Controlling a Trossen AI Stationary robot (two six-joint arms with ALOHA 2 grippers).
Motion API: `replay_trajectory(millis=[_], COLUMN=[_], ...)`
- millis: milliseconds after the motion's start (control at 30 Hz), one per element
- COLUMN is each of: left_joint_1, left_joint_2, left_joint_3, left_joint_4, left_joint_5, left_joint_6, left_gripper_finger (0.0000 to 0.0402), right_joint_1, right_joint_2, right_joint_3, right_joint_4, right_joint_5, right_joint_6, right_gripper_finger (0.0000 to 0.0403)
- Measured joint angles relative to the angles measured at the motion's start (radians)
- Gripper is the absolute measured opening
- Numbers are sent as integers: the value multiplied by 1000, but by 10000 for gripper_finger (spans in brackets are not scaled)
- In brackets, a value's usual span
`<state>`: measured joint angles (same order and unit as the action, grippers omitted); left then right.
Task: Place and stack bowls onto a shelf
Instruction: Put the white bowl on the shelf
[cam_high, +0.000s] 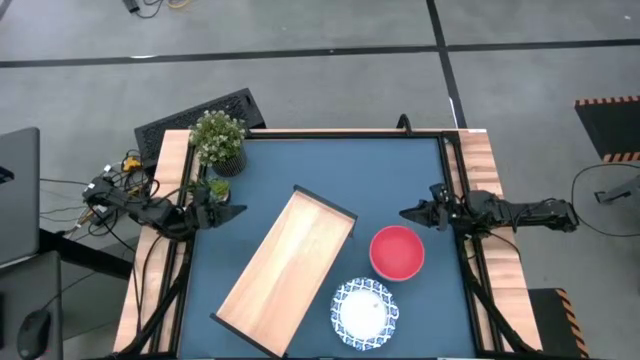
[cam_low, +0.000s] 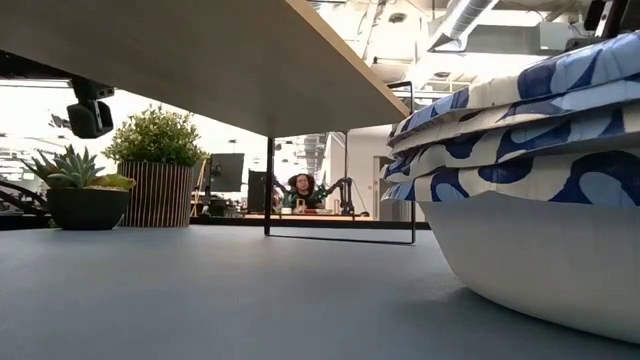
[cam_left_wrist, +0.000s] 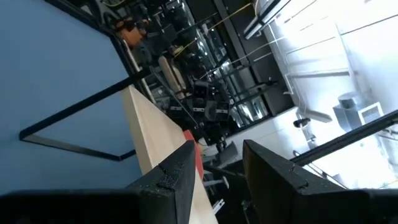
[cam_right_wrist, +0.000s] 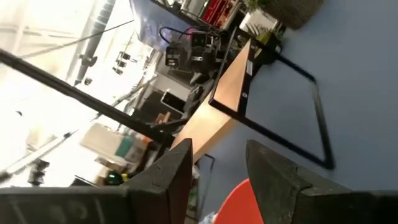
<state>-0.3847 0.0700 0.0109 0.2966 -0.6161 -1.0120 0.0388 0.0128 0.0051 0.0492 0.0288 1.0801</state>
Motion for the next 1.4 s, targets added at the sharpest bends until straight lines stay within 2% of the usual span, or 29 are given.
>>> replay_trajectory(millis=[100, 200, 300, 400, 567, 700, 767, 900, 1000, 1133, 1267, 1400], left_joint_1=[0, 1, 0, 0, 0, 0, 0, 0, 0, 0, 0, 0], left_joint_2=[0, 0, 0, 0, 2, 3, 2, 13, 37, 82, 123, 154], left_joint_3=[0, 0, 0, 5, 75, 136, 168, 220, 257, 291, 310, 312], left_joint_4=[0, 13, 38, 96, 129, 122, 123, 122, 122, 120, 121, 119], left_joint_5=[-67, -136, -115, -70, -56, -62, -68, -76, -80, -80, -80, -80], left_joint_6=[66, 16, -44, -37, 81, 165, 195, 250, 274, 310, 331, 310], left_gripper_finger=[121, 121, 121, 121, 121, 121, 121, 121, 121, 121, 121, 121], right_joint_1=[5, -2, -2, -2, -2, -2, -2, 1, 10, 41, 102, 213], right_joint_2=[0, 0, -1, -2, -2, 1, 6, 76, 184, 373, 561, 705], right_joint_3=[0, 11, 43, 56, 97, 189, 265, 475, 645, 828, 919, 927], right_joint_4=[2, 13, 59, 137, 287, 252, 168, -178, -426, -717, -933, -961], right_joint_5=[29, 76, 78, 79, 82, 80, 79, 77, 42, -32, -95, -196], right_joint_6=[12, -2, -33, -57, -142, -251, -300, -348, -332, -233, -112, 38], right_gripper_finger=[177, 177, 177, 177, 177, 177, 177, 177, 177, 177, 177, 177])
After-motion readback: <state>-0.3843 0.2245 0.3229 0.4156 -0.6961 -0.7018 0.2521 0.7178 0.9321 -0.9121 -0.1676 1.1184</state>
